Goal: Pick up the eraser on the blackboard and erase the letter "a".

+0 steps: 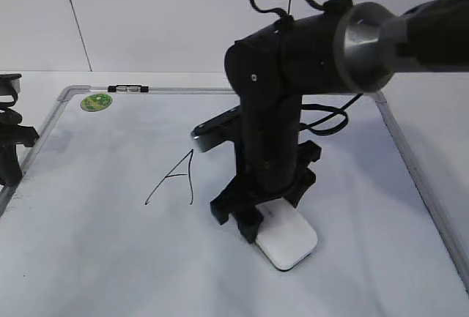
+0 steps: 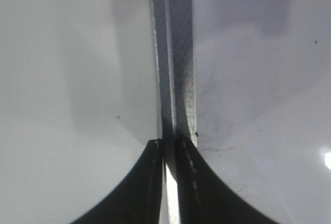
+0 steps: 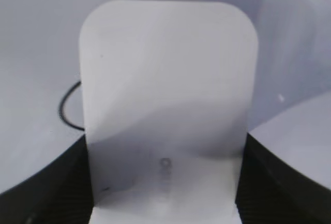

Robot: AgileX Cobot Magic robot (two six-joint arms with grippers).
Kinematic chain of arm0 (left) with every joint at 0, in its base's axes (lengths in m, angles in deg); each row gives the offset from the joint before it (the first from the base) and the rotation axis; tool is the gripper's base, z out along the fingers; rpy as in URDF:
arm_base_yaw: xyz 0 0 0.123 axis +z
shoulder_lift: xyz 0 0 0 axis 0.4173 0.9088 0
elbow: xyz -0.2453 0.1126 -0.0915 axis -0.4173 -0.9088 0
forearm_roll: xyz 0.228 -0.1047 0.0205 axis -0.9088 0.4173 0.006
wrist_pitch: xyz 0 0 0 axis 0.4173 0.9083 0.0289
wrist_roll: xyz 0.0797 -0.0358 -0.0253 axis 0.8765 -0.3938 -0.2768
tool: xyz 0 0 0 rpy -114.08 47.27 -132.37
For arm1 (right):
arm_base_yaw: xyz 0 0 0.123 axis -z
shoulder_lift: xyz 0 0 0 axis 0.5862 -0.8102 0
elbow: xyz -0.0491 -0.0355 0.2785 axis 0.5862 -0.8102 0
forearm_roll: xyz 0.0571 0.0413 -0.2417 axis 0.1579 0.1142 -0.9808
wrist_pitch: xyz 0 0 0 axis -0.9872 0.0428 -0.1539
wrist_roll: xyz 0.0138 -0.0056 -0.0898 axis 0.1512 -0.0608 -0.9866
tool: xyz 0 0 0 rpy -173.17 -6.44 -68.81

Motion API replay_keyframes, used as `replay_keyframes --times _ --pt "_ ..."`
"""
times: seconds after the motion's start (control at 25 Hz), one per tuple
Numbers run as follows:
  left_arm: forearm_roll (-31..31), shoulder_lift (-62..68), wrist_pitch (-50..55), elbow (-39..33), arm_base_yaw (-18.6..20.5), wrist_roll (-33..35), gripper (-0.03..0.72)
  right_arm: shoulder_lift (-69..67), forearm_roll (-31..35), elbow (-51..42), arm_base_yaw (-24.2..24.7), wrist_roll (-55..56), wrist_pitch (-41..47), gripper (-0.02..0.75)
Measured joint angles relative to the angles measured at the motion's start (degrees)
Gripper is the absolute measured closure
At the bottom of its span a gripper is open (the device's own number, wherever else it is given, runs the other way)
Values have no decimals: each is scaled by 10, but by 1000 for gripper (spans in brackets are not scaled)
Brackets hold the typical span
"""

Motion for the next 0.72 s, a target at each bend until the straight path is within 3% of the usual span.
replay_keyframes --times 0.2,0.4,0.56,0.72 --pt "0 0 0 0 0 0 632 0 22 0 -48 -10 1 179" --pt "0 0 0 0 0 0 632 0 7 0 -54 -2 2 179" --pt "1 0 0 0 0 0 631 -1 -2 0 -40 29 6 179" --pt "2 1 0 0 0 0 629 -1 -6 0 9 38 8 179"
